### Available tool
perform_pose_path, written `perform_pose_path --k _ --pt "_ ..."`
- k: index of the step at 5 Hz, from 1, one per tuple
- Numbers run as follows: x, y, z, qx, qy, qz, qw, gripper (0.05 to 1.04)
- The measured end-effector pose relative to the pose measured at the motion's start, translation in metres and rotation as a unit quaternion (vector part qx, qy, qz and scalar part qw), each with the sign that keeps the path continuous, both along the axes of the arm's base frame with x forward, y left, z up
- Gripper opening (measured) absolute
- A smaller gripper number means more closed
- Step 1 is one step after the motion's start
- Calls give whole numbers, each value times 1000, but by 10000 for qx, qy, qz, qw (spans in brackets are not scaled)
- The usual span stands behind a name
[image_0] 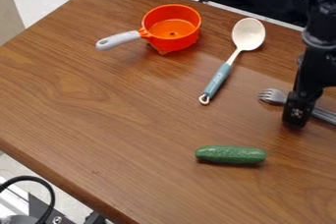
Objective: Move the fork in the bottom middle of the table
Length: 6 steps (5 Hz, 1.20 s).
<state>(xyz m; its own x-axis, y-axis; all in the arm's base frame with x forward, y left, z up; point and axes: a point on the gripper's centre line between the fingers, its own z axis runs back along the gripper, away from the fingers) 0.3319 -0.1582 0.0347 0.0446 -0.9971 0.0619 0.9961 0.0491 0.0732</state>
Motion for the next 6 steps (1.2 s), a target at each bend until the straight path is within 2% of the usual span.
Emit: perform_pose_path --k 1,2,5,6 --pt "0 -2 -3 8 81 -1 10000 1001" --pt "2 -1 -4 27 -20 22 10000 972" --pt "1 -2 -2 -54 59 66 9999 207" --pt "4 1 -1 -47 106 109 9999 122"
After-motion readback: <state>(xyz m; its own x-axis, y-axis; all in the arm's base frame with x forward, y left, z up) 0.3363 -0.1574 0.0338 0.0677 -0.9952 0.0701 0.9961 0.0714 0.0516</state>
